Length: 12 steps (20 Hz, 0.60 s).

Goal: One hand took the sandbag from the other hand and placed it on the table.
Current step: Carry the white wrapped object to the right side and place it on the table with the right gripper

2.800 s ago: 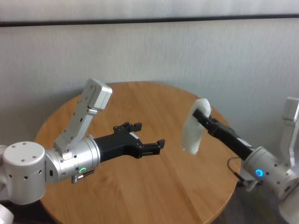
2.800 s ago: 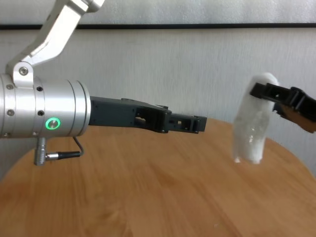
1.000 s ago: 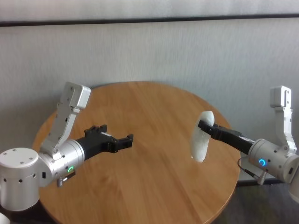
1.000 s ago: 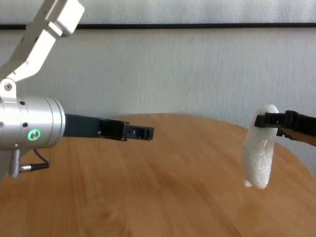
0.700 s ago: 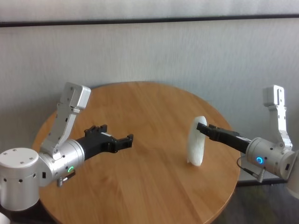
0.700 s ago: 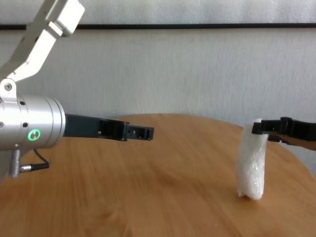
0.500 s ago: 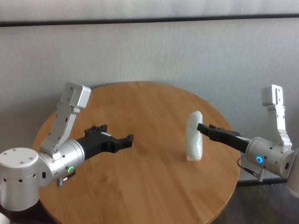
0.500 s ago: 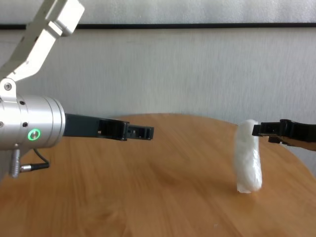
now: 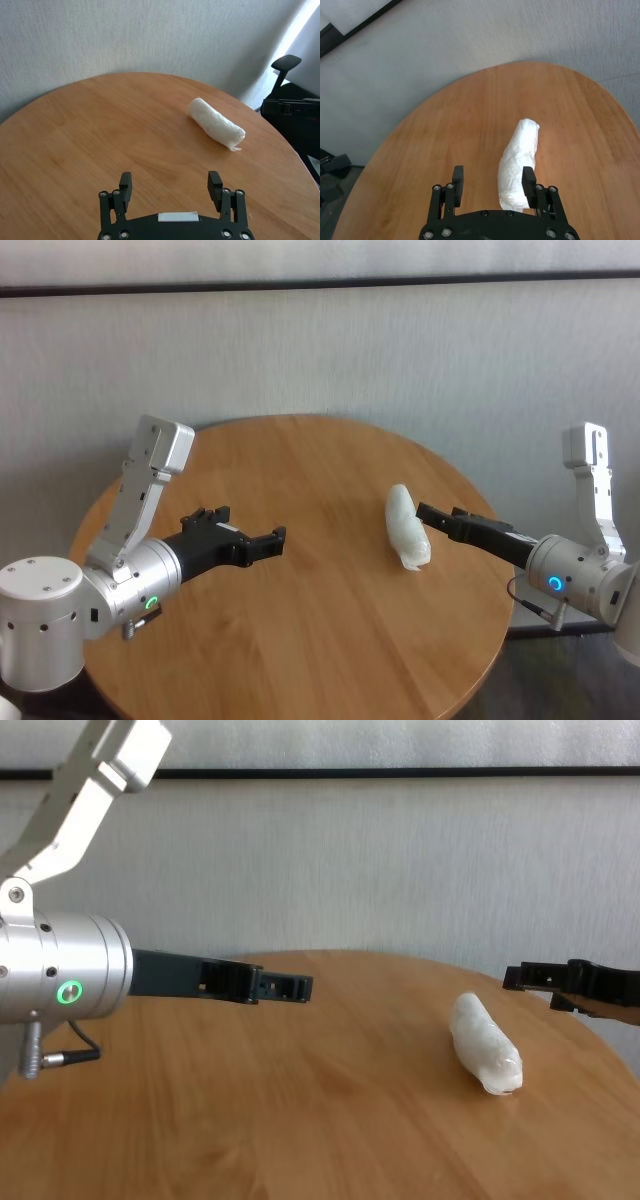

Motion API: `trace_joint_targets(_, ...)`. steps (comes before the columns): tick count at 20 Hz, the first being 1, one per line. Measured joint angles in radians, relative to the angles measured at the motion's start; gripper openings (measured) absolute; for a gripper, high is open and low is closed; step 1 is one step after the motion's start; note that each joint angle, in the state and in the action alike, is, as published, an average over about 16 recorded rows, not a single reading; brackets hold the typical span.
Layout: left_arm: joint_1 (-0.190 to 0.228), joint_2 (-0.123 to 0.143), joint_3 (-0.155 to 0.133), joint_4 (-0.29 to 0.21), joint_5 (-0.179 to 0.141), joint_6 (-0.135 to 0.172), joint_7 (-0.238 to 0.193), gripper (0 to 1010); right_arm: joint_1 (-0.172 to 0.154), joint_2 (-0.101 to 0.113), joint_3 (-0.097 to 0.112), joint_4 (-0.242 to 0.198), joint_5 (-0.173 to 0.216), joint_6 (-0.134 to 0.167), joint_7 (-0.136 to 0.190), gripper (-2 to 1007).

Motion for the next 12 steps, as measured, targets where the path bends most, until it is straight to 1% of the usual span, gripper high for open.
trace_joint_targets(6, 0.000, 0.000, 0.000, -0.001, 0.000, -0.001, 0.000, 1000, -0.004, 0.000, 0.002, -0.005, 0.004, -0.003, -0.001, 862)
trace_joint_targets(12, 0.000, 0.001, 0.001, -0.001, -0.001, -0.001, 0.000, 1000, -0.006, 0.001, 0.004, -0.007, 0.006, -0.005, -0.002, 974)
